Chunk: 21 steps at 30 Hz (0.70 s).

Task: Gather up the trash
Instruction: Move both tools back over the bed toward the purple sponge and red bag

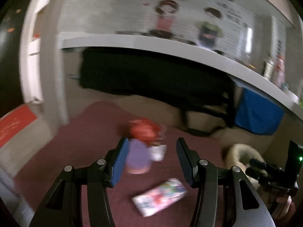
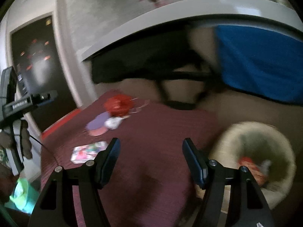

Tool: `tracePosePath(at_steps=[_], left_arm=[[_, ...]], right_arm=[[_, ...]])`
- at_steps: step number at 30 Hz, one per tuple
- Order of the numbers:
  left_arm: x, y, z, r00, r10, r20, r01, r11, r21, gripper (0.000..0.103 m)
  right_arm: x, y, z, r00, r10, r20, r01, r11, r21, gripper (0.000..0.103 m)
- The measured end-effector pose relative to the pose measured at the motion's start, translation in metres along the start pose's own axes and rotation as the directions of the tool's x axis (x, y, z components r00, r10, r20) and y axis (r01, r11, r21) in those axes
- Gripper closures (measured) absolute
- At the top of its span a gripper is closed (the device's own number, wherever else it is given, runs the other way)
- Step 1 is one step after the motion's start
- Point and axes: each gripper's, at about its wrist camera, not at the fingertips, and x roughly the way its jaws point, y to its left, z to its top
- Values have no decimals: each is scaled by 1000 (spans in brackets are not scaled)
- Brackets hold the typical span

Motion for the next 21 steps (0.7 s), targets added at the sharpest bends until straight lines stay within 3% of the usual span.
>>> tracePosePath(at_steps=[4, 10, 12, 16, 21], left_arm=[[-19, 47, -1, 996, 83, 16, -83, 995, -47, 50], [-28, 95, -4, 986, 162, 24, -159, 983, -96, 50], [-19, 107, -8, 989, 148, 19, -145, 982, -122, 50], [11, 121, -24, 999, 42, 0, -42, 983, -180, 50], [55, 122, -43, 997, -40, -70, 26, 980, -199, 50]], right_arm=[[35, 42, 5, 995, 81, -62, -85, 994, -64, 37], [86, 78, 20, 988, 80, -129, -98, 985, -140, 38], [101, 84, 27, 988, 70, -139, -91, 983, -157, 38], [141, 93, 46, 988, 43, -150, -76, 972, -222, 38], [190, 98, 67, 982, 17, -189, -64, 967, -246, 38]])
